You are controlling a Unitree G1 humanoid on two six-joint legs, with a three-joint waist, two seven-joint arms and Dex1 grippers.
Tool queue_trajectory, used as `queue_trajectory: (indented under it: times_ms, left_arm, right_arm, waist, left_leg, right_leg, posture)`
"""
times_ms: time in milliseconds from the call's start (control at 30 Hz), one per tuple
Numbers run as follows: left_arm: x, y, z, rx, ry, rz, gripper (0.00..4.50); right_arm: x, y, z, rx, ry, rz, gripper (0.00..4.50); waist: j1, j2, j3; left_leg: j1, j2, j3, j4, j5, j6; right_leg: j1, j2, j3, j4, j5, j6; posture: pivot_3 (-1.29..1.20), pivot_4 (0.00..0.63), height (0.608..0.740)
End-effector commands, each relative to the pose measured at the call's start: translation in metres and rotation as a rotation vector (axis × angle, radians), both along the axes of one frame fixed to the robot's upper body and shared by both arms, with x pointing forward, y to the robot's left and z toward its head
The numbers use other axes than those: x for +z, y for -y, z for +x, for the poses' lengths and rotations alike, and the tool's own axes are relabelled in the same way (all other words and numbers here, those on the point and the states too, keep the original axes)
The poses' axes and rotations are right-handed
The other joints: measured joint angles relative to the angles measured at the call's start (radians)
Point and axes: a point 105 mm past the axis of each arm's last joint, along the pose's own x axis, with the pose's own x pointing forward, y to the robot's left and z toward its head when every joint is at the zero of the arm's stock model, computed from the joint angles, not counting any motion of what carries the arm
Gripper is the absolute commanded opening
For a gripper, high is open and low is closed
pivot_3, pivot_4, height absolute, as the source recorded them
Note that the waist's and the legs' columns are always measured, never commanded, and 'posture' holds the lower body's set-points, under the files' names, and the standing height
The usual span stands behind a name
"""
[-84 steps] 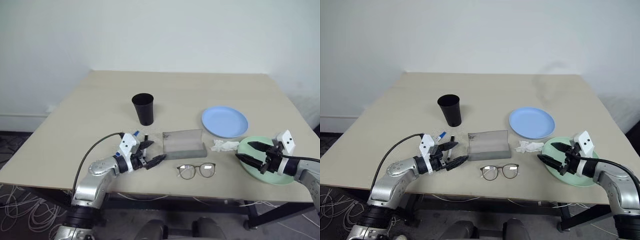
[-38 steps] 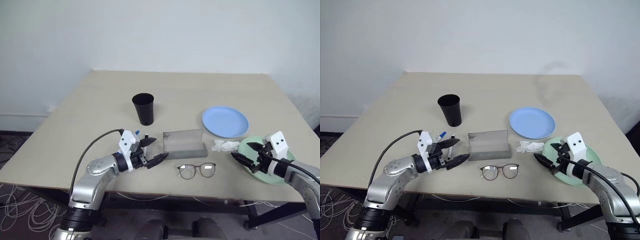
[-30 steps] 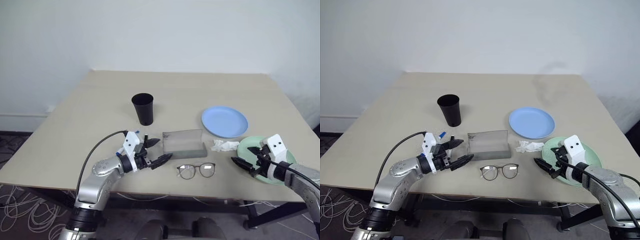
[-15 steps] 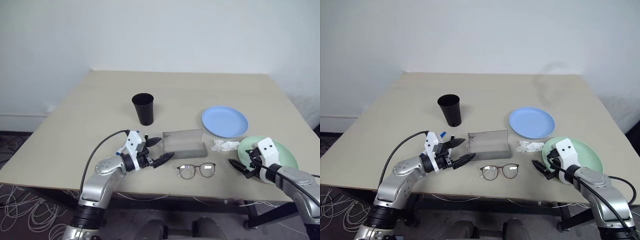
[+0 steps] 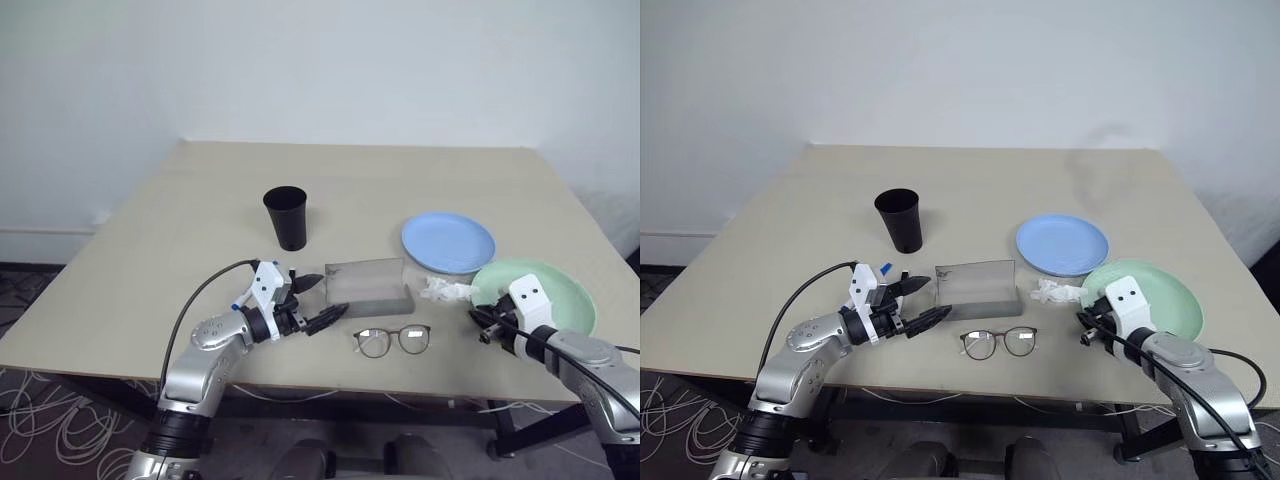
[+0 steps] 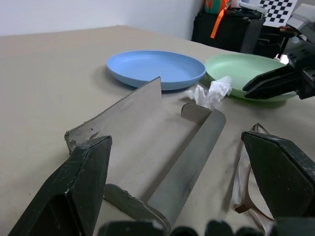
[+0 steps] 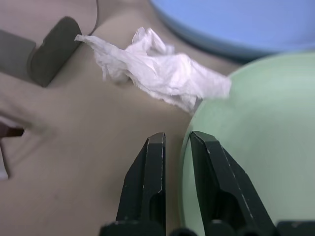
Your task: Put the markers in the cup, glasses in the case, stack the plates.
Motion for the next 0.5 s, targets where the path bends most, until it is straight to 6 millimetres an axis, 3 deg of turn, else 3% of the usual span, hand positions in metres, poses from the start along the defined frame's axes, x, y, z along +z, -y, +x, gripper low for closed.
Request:
queue_trajectory:
  times_ms: [33,500]
  left_arm:
    - [0.011,0.001,0.003,0.000,0.053,0.001,4.50]
    - [0.012,-0.001,0.005,0.009,0.061,0.007,4.50]
  right_arm:
    - [0.007,-0.001,0.007,-0.007,0.041,-0.018,0.80]
    - [0.006,0.014,0.016,-0.124,0.035,-0.066,0.80]
  waist:
    - [0.000,0.000,0.000]
    - [0.000,0.000,0.000]
  left_leg:
    - [0.000,0.000,0.000,0.000,0.000,0.000]
    - [0.000,0.000,0.000,0.001,0.000,0.000]
  right_leg:
    - [0.000,0.000,0.000,0.000,0.000,0.000]
    - [0.000,0.000,0.000,0.000,0.000,0.000]
  posture:
    - [0.00,0.000,0.740]
    - [0.00,0.000,0.740]
